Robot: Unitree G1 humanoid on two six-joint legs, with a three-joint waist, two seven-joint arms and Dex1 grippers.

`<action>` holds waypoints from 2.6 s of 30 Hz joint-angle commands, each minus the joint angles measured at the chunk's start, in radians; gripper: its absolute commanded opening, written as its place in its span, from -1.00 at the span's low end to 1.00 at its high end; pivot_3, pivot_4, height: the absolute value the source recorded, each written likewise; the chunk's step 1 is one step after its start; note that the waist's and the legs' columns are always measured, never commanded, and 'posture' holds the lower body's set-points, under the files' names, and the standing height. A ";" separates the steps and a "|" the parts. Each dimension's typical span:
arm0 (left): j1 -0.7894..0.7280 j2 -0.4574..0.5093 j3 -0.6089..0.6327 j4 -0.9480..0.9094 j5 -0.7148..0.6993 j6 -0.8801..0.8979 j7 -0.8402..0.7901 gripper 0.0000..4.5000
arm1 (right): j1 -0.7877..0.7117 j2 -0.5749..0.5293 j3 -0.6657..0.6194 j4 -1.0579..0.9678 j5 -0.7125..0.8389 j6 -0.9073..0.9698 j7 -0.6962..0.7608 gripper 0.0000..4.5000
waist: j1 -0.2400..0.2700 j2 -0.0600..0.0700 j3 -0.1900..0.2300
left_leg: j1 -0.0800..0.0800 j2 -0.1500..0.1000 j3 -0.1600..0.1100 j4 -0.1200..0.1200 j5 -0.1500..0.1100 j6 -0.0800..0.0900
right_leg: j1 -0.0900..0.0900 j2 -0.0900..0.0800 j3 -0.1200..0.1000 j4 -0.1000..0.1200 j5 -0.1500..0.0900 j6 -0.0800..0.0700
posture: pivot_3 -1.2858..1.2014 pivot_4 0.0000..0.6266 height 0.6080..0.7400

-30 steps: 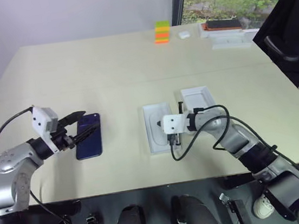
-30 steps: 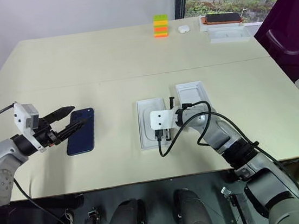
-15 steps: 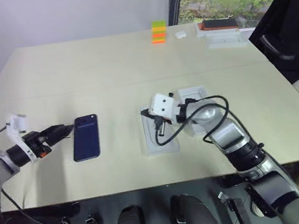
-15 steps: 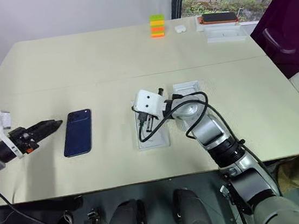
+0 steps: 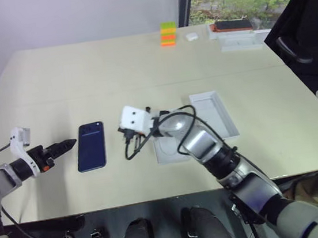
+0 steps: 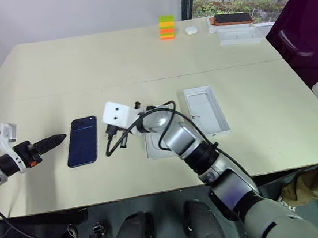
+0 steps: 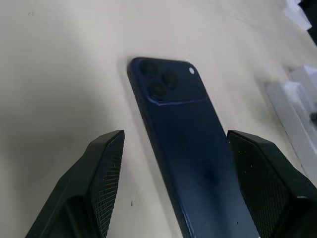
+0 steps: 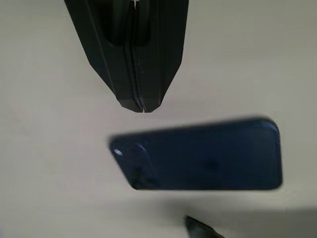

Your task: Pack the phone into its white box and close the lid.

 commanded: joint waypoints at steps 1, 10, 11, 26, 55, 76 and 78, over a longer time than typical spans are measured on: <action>-0.026 -0.001 -0.016 0.039 -0.005 0.059 -0.012 0.56 | -0.039 0.040 0.021 0.091 -0.022 -0.032 -0.022 -0.99 | 0.000 0.000 0.000 | 0.000 0.000 0.000 0.000 0.000 0.000 | 0.000 0.000 0.000 0.000 0.000 0.000 | 0.03 -0.52 1.00; -0.068 -0.047 -0.108 0.100 0.049 0.044 -0.063 0.56 | -0.075 0.097 0.025 0.289 -0.059 -0.067 -0.066 -0.99 | 0.003 -0.001 -0.001 | 0.000 0.000 0.000 0.000 0.000 0.000 | 0.001 -0.002 0.000 0.000 0.000 0.000 | 0.03 -0.52 1.00; -0.077 -0.053 -0.114 0.114 0.054 0.042 -0.068 0.56 | -0.077 0.101 0.024 0.295 -0.059 -0.067 -0.065 -0.99 | 0.004 -0.001 -0.001 | 0.000 0.000 0.000 0.000 0.000 0.000 | 0.001 -0.002 0.000 0.000 0.000 0.000 | 0.03 -0.52 1.00; -0.083 -0.104 -0.217 0.061 0.093 0.098 -0.151 0.56 | -0.062 0.092 0.027 0.292 -0.103 -0.071 -0.091 -0.99 | 0.005 0.000 -0.002 | 0.001 -0.002 0.000 0.000 0.000 0.000 | 0.002 -0.004 0.000 0.000 0.000 0.000 | 0.03 -0.52 1.00; -0.133 -0.286 -0.080 -0.135 0.023 0.463 0.182 0.56 | -0.024 0.065 0.055 0.227 -0.130 -0.023 -0.023 -0.99 | 0.021 0.007 -0.011 | 0.008 -0.007 -0.003 0.000 0.000 0.000 | 0.011 -0.009 -0.001 0.000 -0.002 0.003 | 0.03 -0.52 1.00; -0.080 -0.308 -0.004 -0.102 -0.004 0.424 0.199 0.16 | -0.034 0.055 0.049 0.244 -0.141 -0.045 -0.032 -1.00 | 0.003 0.006 -0.011 | 0.007 -0.013 -0.006 -0.001 0.000 0.000 | 0.011 -0.016 -0.003 0.000 -0.004 0.006 | 0.03 -0.52 1.00; -0.077 -0.309 -0.007 -0.093 -0.009 0.417 0.196 -0.24 | -0.032 0.051 0.050 0.244 -0.143 -0.048 -0.032 -1.00 | 0.002 0.006 -0.011 | 0.007 -0.013 -0.006 -0.001 0.000 0.000 | 0.011 -0.016 -0.003 0.000 -0.004 0.006 | 0.03 -0.52 1.00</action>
